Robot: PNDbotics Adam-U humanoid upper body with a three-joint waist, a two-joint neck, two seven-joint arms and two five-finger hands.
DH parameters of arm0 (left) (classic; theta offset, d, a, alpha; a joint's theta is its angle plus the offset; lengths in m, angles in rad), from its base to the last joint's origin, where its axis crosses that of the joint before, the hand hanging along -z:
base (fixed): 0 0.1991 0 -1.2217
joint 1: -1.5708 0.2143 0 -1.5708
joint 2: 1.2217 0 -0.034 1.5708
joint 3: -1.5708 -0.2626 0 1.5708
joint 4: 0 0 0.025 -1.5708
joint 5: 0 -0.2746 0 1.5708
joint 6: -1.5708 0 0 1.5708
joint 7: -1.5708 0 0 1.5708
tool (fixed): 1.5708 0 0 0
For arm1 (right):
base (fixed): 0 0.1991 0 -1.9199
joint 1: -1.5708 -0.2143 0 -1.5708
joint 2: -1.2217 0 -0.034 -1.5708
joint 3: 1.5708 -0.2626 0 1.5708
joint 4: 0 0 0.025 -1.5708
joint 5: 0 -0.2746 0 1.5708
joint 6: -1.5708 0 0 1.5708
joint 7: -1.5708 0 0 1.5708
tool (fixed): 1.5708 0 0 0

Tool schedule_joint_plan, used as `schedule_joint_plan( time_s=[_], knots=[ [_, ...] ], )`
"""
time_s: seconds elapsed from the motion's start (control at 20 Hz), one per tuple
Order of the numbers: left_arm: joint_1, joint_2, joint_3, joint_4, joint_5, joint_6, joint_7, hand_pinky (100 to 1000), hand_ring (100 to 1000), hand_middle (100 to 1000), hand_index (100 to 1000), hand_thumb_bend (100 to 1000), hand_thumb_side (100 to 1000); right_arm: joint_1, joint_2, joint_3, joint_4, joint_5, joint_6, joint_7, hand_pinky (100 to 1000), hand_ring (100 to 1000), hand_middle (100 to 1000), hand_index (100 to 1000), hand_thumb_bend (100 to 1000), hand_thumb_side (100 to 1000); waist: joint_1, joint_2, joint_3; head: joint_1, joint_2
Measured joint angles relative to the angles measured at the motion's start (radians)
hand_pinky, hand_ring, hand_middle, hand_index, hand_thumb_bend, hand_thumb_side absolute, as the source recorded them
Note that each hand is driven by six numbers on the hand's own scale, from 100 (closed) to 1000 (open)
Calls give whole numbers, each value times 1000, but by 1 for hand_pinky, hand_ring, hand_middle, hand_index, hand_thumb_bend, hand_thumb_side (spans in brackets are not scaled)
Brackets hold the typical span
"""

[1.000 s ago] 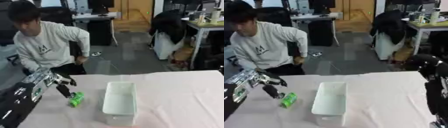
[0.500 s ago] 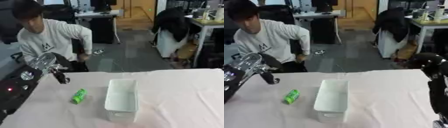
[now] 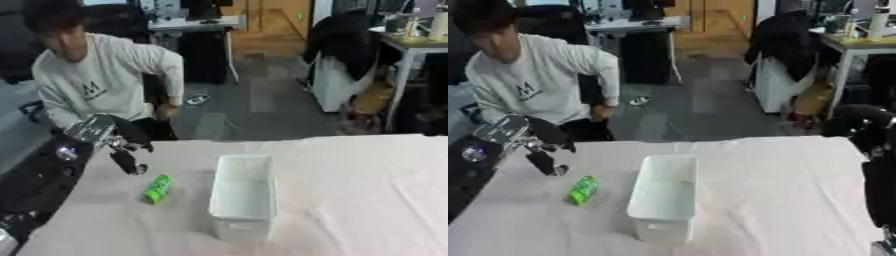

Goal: Pick up objects on the table and place them in the box.

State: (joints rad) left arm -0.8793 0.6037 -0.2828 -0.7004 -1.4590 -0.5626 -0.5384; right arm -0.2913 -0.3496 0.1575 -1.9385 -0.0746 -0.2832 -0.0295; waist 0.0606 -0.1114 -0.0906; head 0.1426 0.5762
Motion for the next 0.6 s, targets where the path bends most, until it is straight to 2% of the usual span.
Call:
schedule_joint_plan(
  time_s=[0.15,0.2,0.35,0.4,0.6],
  knots=[
    [-12,-10,11,34,-54,-21,21,1000,1000,1000,1000,1000,842,-9,1,2,0,-3,1,4,625,651,675,753,100,980,0,5,-8,4,-2],
    [-14,-15,14,44,-70,-27,27,1000,1000,1000,1000,1000,793,-11,1,4,0,-3,1,4,625,651,675,753,100,979,0,5,-10,7,-5],
    [-20,-24,16,69,-116,-42,42,1000,1000,1000,1000,1000,745,-16,10,6,0,-6,3,6,625,651,675,754,100,979,0,6,-14,8,-9],
    [-25,-24,16,76,-130,-47,47,1000,1000,1000,1000,1000,685,-16,10,6,0,-7,3,7,626,651,675,754,100,979,0,6,-16,9,-9],
    [-41,-24,17,93,-180,-64,64,1000,1000,1000,1000,1000,659,-16,10,6,0,-10,4,8,626,651,675,754,100,979,4,6,-18,9,-9]
  ],
)
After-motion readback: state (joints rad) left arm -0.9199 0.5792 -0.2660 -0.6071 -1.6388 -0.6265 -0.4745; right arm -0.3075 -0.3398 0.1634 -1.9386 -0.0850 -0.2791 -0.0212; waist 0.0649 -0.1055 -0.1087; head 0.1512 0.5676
